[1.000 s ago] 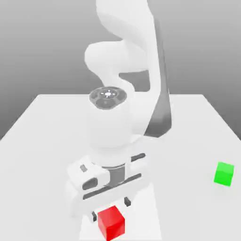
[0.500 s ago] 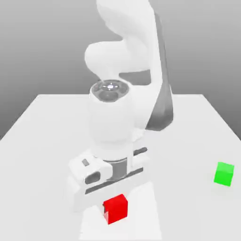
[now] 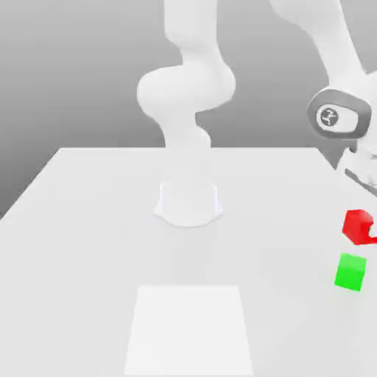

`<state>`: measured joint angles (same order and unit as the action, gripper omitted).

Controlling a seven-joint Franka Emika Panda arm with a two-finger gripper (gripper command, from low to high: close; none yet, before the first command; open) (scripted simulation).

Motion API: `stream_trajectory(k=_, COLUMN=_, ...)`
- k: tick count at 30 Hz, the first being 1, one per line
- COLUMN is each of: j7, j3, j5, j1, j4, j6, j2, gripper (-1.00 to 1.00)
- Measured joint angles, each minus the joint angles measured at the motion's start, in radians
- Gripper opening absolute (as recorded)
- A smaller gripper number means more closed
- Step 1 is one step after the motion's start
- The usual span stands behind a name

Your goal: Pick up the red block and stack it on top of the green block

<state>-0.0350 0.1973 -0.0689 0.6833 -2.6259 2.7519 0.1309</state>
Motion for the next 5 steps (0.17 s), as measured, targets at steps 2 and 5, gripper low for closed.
stream_trajectory(k=2, j7=0.025, j3=-0.019, j5=-0.035, j1=0.011, j4=0.003, j6=0.055, j2=0.059, gripper=1.00)
stream_trajectory(k=5, j7=0.025, j3=-0.019, j5=-0.035, j1=0.011, j4=0.003, j6=0.055, j2=0.059, gripper=1.00)
